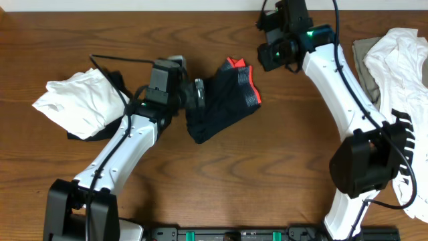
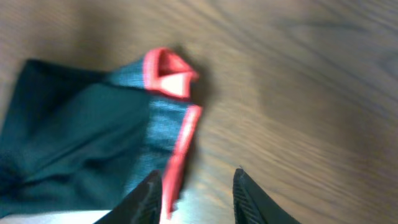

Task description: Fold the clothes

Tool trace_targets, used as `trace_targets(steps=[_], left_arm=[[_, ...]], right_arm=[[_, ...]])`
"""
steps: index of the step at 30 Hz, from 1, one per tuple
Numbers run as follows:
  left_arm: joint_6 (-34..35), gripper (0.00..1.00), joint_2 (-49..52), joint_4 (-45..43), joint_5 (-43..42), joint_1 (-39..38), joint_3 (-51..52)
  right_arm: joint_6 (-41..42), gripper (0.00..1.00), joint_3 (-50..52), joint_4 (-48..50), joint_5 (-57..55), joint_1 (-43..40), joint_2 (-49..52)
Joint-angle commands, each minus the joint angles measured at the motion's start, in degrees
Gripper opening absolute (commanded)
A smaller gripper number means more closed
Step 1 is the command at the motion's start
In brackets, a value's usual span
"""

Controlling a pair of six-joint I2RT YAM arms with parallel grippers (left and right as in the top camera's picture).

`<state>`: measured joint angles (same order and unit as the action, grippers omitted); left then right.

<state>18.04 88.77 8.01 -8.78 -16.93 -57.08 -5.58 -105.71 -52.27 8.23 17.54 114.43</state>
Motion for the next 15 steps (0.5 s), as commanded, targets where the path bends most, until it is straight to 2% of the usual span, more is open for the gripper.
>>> trace_targets(steps=[1, 3, 5, 9, 15], left_arm=[[-1.88, 0.78, 2.6, -1.75, 1.92, 0.24, -0.07], [-2.49, 0.65, 4.48, -2.4, 1.7, 0.24, -0.07], [-3.17, 0.58, 6.45, -2.64, 1.03, 0.24, -0.07], [-4.11, 0.55, 10.19, -4.33, -3.02, 0.24, -0.07], [-7.19, 0.56, 13.7, -7.1, -3.21, 0.24, -0.07]], right_arm=[[1.29, 0.27, 1.01, -1.55, 4.15, 1.57, 2.99], [1.27, 0.25, 1.62, -1.57, 7.08, 2.01, 3.98], [1.27, 0.25, 2.38, -1.51, 8.33, 2.54, 4.94], [1.29, 0.25, 3.67, -1.18, 8.37, 3.17, 6.99], [1.31, 0.25, 4.17, -1.31, 9.01, 3.67, 10.25]])
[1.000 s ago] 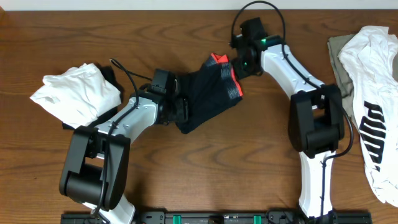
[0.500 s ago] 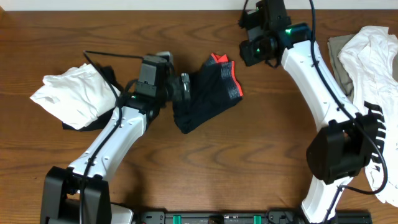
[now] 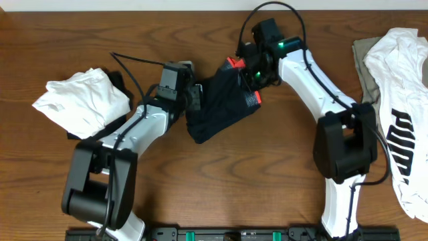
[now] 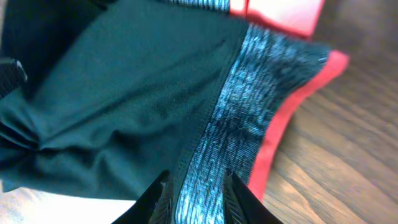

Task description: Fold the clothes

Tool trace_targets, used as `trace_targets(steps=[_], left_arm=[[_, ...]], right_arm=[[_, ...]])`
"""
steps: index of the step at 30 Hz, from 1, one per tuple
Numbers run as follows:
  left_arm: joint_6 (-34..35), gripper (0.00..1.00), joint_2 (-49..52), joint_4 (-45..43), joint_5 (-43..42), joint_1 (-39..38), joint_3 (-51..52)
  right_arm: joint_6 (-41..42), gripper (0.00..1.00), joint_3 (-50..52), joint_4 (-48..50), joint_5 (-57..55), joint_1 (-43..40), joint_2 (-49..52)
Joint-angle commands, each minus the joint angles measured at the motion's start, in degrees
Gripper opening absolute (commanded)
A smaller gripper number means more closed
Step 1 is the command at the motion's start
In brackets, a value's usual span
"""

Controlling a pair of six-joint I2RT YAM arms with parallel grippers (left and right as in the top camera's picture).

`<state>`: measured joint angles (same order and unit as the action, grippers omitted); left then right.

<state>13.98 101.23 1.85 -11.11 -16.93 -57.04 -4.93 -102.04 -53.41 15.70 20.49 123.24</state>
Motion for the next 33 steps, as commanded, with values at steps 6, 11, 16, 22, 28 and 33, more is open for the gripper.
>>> trace_targets(steps=[6, 11, 16, 22, 28, 33], left_arm=[[-6.67, 0.55, 5.55, -7.06, -0.17, 0.24, -0.11], [-6.64, 0.56, 10.03, -8.66, 2.64, 0.68, -0.11], [-6.38, 0.56, 13.11, -8.24, 3.13, 3.39, -0.11], [-2.62, 0.56, 13.42, -6.21, 3.21, 9.86, -0.11], [-0.81, 0.55, 13.42, -1.99, -0.09, 12.5, -0.11], [-0.81, 0.55, 13.42, 2.38, -0.28, 10.78, -0.09]], right_arm=[[0.7, 0.26, 0.55, -0.35, 1.51, 1.62, 3.28], [1.92, 0.26, 0.57, -0.35, 1.7, 2.34, 5.92], [2.12, 0.24, 0.57, -3.08, 0.92, 2.56, 9.99], [2.14, 0.19, 0.59, -7.21, -6.56, 1.42, 13.14], [2.14, 0.19, 0.59, -6.51, -7.37, 0.52, 13.18], [2.12, 0.2, 0.33, -5.73, -7.91, 0.5, 13.16]])
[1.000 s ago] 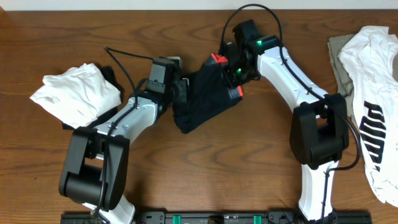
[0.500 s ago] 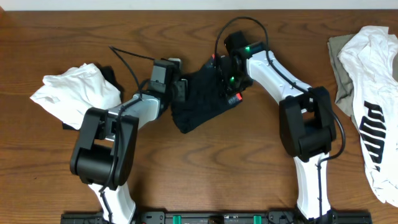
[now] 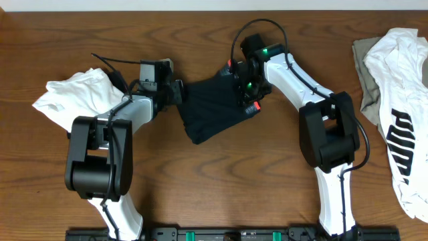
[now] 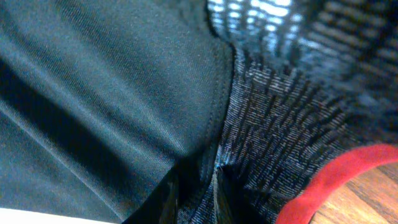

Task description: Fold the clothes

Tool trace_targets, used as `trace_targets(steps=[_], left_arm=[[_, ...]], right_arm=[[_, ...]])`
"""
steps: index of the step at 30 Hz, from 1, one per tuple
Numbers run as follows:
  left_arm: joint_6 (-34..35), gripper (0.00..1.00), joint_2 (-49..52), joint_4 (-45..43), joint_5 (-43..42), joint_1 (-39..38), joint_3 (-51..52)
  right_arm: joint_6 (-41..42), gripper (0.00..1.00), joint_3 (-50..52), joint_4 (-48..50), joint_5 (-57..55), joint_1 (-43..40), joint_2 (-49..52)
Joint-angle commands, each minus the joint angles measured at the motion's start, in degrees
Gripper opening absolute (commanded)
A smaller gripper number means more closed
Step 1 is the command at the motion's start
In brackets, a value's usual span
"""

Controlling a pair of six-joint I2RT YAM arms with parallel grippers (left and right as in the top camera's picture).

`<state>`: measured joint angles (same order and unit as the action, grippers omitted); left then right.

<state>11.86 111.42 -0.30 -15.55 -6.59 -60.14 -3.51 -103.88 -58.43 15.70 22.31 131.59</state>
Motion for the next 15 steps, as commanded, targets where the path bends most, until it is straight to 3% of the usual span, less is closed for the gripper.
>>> trace_targets(steps=[1, 6, 10, 13, 15], left_arm=[[1.31, 0.55, 3.23, 5.18, 4.15, 0.0, 3.02], [1.33, 0.54, 3.23, 7.76, 4.2, -1.7, 3.02], [1.36, 0.47, 3.23, 13.62, 4.2, -1.86, 3.02], [2.93, 0.34, 3.17, 21.7, 4.22, -1.86, 3.02], [4.66, 0.33, 3.15, 26.38, 4.22, -1.86, 2.99]], right_arm=[[0.72, 0.2, 1.57, -0.72, -8.44, -1.31, 4.81], [0.72, 0.25, -4.92, -3.45, -9.4, -1.31, 3.52], [1.36, 0.28, -11.93, -5.75, -14.62, -1.64, 0.0], [1.77, 0.3, -15.56, -5.97, -15.45, -2.01, -3.3], [1.77, 0.31, -16.57, -6.14, -15.41, -2.03, -5.86]])
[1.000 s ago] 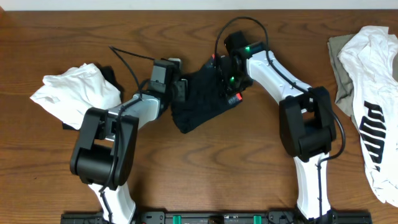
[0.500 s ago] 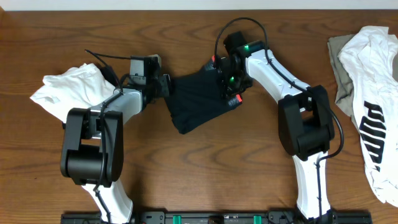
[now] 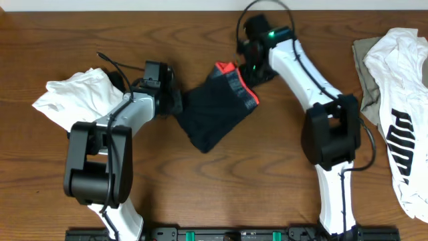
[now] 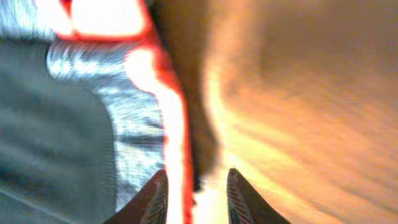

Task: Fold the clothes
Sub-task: 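Fold the bundle over again, bringing both grippers together at center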

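Note:
Dark shorts (image 3: 214, 114) with a red and grey waistband (image 3: 246, 92) lie spread in the middle of the wooden table. In the overhead view my left gripper (image 3: 172, 102) sits at their left corner, where the fabric draws to a point inside it. My right gripper (image 3: 255, 67) hovers over the waistband's right end. In the right wrist view it (image 4: 196, 186) stands open, the blurred red edge (image 4: 169, 112) of the waistband running below between its fingers (image 4: 155, 196), with bare wood to the right.
A crumpled white shirt (image 3: 77, 100) lies at the left over a dark piece of cloth. At the right edge a white printed T-shirt (image 3: 401, 100) covers an olive garment (image 3: 364, 63). Cables loop above both arms.
My right gripper was shut on the waistband and now is open and lifted off it, a little further back and right. The shorts lie flatter, and the left gripper has shifted slightly nearer.
My right gripper first hung open beyond the shorts' red waistband while the left held their left edge. It then came down over the waistband and shut on it, as the left gripper drew the left corner leftward. Now the right has let go and the shorts lie spread.

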Tool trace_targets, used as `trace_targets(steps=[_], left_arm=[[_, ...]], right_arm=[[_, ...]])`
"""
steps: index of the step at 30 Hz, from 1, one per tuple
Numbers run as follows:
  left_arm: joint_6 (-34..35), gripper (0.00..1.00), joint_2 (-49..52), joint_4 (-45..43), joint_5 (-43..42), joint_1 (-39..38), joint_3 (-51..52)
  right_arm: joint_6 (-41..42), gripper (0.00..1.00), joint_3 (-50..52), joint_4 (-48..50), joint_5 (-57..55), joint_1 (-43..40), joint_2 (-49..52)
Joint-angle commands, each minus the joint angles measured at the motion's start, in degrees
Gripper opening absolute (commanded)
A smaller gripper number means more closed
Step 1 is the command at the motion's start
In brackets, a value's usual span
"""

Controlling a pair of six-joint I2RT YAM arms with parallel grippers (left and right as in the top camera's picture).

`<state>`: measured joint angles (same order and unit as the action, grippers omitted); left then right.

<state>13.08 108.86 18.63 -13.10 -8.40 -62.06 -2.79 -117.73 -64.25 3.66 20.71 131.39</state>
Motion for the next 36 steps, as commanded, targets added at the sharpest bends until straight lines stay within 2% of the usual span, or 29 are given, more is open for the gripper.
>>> trace_targets(steps=[1, 5, 7, 8, 13, 15, 16, 18, 20, 25, 33, 36], left_arm=[[3.67, 0.33, 5.68, 8.79, 1.73, -0.04, 4.94], [5.27, 0.27, 5.2, 14.71, 0.17, -0.04, 4.92], [5.25, 0.15, 4.22, 17.77, -0.42, -0.04, 4.92], [5.25, 0.13, 3.65, 18.67, -0.37, -0.04, 4.92], [4.57, 0.13, -3.69, 19.17, 0.74, -0.04, 4.92], [4.59, 0.17, -7.21, 17.64, 1.42, -0.04, 4.92], [4.59, 0.24, -8.76, 16.5, 2.14, -0.04, 4.92], [4.59, 0.49, -11.93, 13.44, 3.61, -0.04, 4.92], [4.59, 0.6, -13.99, 10.93, 5.42, 0.02, 4.92], [4.61, 0.62, -16.15, 9.77, 6.1, 0.35, 4.92], [4.61, 0.62, -16.17, 15.32, 6.01, 0.33, 4.94], [4.59, 0.62, -16.17, 15.72, 2.23, 0.33, 4.94]], right_arm=[[1.05, 0.3, -2.69, -0.39, -2.95, -0.37, -6.58], [0.35, 0.31, -2.69, -3.3, 1.6, 0.55, -9.75], [-1.66, 0.31, -2.69, -6.36, 4.9, 1.49, -10.45], [-2.32, 0.31, -2.71, -7.58, 6.03, 1.79, -10.56], [-7.63, 0.3, -2.69, -15.98, 14.56, 4.15, -10.67], [-7.61, 0.29, -2.6, -17.31, 15.3, 5.22, -10.67], [-7.61, 0.29, -2.58, -17.59, 15.39, 5.81, -10.67], [-7.58, 0.29, -2.47, -17.53, 16.41, 7.19, -10.67], [-7.58, 0.29, -1.97, -16.96, 18.53, 8.9, -10.67], [-6.03, 0.29, 1.86, -14.69, 20.63, 12.72, -10.67], [-0.5, 0.27, 10.12, -11.61, 25.83, 15.76, -10.67], [-0.48, 0.27, 13.03, -9.22, 31.06, 16.94, -10.67]])
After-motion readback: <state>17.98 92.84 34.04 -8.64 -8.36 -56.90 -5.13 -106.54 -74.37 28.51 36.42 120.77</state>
